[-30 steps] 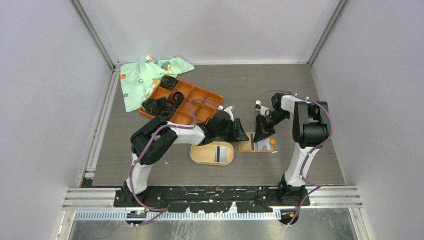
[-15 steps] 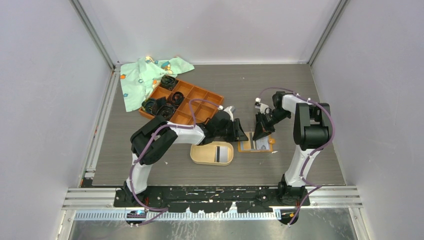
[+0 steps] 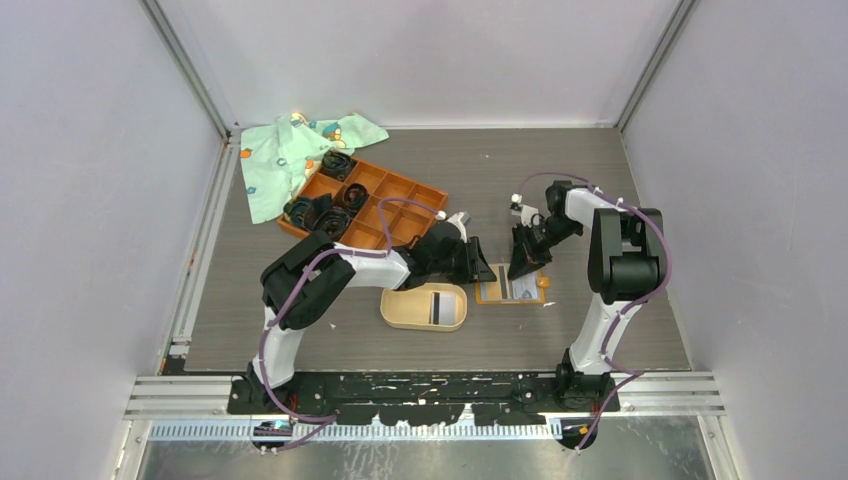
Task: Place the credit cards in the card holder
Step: Insert the credit card into the card holder.
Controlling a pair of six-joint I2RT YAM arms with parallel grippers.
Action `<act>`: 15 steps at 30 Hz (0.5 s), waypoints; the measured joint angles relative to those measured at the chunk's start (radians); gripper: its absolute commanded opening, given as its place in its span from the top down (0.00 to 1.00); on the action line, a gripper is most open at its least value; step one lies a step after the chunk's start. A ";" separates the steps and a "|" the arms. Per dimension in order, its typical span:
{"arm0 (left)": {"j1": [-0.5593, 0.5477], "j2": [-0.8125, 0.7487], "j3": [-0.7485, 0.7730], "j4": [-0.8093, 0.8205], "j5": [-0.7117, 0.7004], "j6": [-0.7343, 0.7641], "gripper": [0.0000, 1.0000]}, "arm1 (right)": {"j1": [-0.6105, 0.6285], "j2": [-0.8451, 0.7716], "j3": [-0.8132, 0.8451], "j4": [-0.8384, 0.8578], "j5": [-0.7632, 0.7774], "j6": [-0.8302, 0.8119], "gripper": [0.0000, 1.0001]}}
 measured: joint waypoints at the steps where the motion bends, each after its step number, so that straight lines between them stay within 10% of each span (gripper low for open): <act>1: 0.000 0.000 0.000 0.000 0.000 0.000 0.58 | 0.000 0.000 0.000 -0.001 -0.005 0.000 0.86; 15: 0.000 0.000 0.000 0.000 0.000 0.000 0.55 | 0.017 0.054 0.000 0.012 0.019 0.046 0.93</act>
